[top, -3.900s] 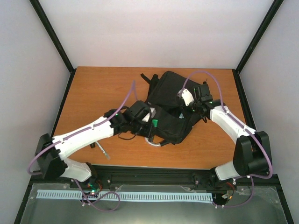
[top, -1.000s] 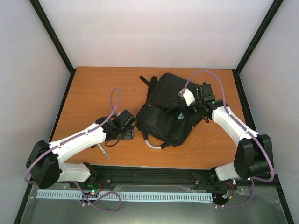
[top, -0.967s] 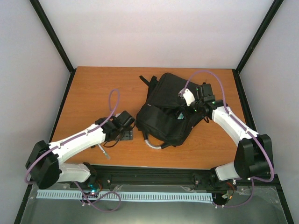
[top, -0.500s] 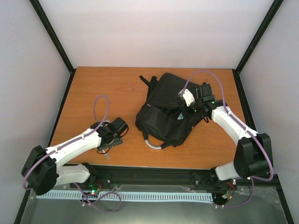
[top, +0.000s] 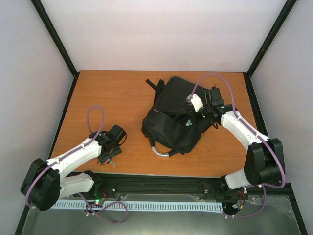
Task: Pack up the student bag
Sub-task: Adjust the stationery at the center of the board.
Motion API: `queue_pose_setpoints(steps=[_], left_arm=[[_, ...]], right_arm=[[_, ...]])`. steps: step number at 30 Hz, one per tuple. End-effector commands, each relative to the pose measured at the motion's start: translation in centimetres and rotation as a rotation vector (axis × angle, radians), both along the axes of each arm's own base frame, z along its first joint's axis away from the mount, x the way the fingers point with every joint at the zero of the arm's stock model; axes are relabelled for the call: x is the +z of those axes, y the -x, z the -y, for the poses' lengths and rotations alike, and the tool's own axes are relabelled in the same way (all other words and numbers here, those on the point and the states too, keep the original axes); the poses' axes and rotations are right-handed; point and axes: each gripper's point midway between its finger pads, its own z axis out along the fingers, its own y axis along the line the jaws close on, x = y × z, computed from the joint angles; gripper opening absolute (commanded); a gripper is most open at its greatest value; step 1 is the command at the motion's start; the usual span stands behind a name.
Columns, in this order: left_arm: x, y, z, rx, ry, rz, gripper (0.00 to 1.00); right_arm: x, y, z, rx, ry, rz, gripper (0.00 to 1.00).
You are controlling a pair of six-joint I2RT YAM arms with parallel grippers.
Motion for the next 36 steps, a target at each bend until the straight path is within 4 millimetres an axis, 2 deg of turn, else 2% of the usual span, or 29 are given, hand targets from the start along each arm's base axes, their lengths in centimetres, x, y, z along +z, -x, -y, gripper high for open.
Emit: queue_pose_setpoints(steps=[1, 8, 22, 29, 33, 36], left_arm=[[-0.3, -0.5, 0.4, 0.032, 0.056, 0.009, 0.63], [-1.0, -0.5, 0.2, 0.051, 0.07, -0.007, 0.55], [-2.6, -0.4, -0.4, 0.101, 0.098, -0.051, 0.54], [-3.0, -1.2, -0.2, 0.071, 0.082, -0.066, 0.4], [-3.3, -1.8, 0.6, 0.026, 0.103, -0.067, 0.27], [-2.6, -2.9, 1.6, -0.054, 0.135, -0.039, 0.18]], right_arm=[[1.5, -0.8, -0.6, 0.024, -0.033, 0.04, 0.03], [1.2, -0.7, -0.6, 0.027, -0.032, 0.028, 0.03], [1.3, -0.7, -0.5, 0.028, -0.032, 0.028, 0.03], [0.8, -0.7, -0.6, 0.028, -0.028, 0.014, 0.03], [0.9, -0.8, -0.5, 0.027, -0.027, 0.018, 0.03], [1.1, -0.8, -0.5, 0.025, -0.027, 0.022, 0.03]])
